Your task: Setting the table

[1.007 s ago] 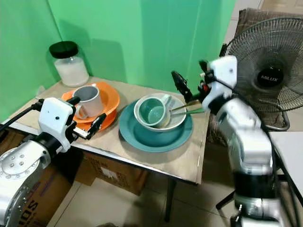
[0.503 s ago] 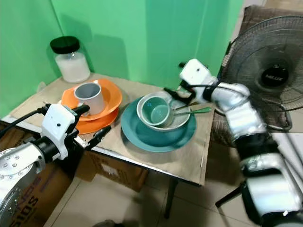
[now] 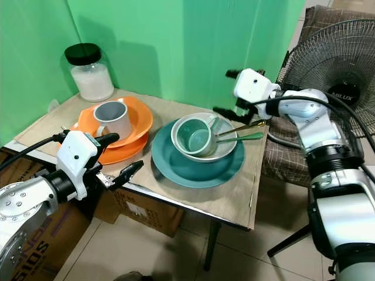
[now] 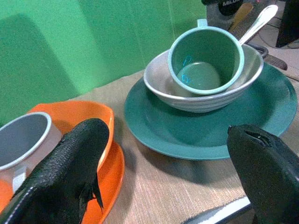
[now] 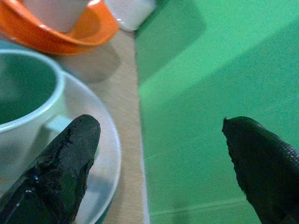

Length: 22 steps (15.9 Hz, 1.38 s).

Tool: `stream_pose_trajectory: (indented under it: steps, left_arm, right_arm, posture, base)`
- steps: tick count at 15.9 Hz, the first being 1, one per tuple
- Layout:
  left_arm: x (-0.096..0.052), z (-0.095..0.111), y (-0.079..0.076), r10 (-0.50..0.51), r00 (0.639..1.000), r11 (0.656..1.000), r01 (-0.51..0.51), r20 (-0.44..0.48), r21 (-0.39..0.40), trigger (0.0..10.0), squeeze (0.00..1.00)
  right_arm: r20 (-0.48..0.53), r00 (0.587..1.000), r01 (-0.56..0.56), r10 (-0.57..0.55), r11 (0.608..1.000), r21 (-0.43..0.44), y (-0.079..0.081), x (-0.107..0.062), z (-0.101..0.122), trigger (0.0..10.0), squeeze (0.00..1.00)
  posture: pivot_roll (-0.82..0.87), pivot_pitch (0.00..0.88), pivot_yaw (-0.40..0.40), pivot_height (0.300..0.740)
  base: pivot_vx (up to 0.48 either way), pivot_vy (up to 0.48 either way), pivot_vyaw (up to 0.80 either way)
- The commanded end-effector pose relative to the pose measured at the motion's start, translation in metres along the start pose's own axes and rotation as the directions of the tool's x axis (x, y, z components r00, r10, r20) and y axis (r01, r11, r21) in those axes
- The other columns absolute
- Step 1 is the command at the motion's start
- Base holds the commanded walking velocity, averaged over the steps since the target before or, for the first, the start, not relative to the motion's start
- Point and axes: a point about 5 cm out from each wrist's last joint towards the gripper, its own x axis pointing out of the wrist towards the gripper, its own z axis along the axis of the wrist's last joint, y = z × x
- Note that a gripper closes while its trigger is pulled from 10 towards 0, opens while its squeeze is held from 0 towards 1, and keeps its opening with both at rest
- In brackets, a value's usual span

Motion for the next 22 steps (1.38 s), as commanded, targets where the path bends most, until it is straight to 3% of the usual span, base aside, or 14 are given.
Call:
stream_pose_trajectory:
  steps: [1,2,3,5,10,14,19,22]
  left_arm:
    - [0.001,-0.001,-0.001,-0.026,1.0,1.0,0.026,-0.004,0.008,10.0,0.0]
    - [0.001,-0.001,-0.001,-0.026,1.0,1.0,0.026,-0.004,0.008,10.0,0.0]
    - [0.002,-0.001,-0.004,-0.057,0.998,0.998,0.057,-0.004,0.004,10.0,0.0]
    - [0.003,0.0,-0.009,-0.107,0.994,0.994,0.107,-0.005,0.006,10.0,0.0]
    - [0.006,0.003,-0.015,-0.199,0.98,0.98,0.199,-0.01,0.013,10.0,0.0]
    - [0.007,0.003,-0.019,-0.263,0.964,0.965,0.264,-0.023,0.011,10.0,0.0]
    - [0.003,0.001,-0.02,-0.265,0.963,0.964,0.266,-0.036,0.012,10.0,0.0]
    - [0.002,0.0,-0.023,-0.26,0.965,0.965,0.261,-0.039,0.01,10.0,0.0]
  right_arm:
    - [-0.021,0.998,-0.065,0.064,0.997,-0.044,-0.001,-0.002,0.001,10.0,0.0]
    - [-0.021,0.998,-0.065,0.064,0.997,-0.044,-0.001,-0.002,0.001,10.0,0.0]
    - [-0.069,0.984,-0.171,0.165,0.981,-0.089,0.007,-0.003,-0.006,10.0,0.0]
    - [-0.11,0.968,-0.237,0.225,0.964,-0.117,0.014,0.002,-0.009,10.0,0.0]
    - [-0.133,0.971,-0.212,0.199,0.973,-0.09,0.01,0.009,-0.01,10.0,0.0]
    - [-0.102,0.975,-0.21,0.199,0.97,-0.119,0.012,0.017,-0.005,10.0,0.0]
    - [-0.098,0.955,-0.294,0.281,0.942,-0.164,0.016,0.02,-0.001,10.0,0.0]
    - [-0.096,0.919,-0.395,0.383,0.895,-0.207,0.023,0.019,0.002,10.0,0.0]
  posture:
    - [-0.07,0.02,0.043,0.74]
    - [-0.07,0.02,0.043,0.74]
    - [-0.07,0.019,0.044,0.74]
    - [-0.07,0.022,0.056,0.74]
    - [-0.08,0.041,0.094,0.74]
    - [-0.08,0.055,0.114,0.74]
    - [-0.06,0.051,0.092,0.74]
    - [-0.06,0.039,0.073,0.74]
  base:
    - [0.0,0.0,0.0]
    - [0.0,0.0,0.0]
    - [0.0,0.0,0.0]
    - [0.0,0.0,0.0]
    - [0.0,0.0,0.0]
    - [0.0,0.0,0.0]
    - [0.0,0.0,0.0]
    - [0.0,0.0,0.0]
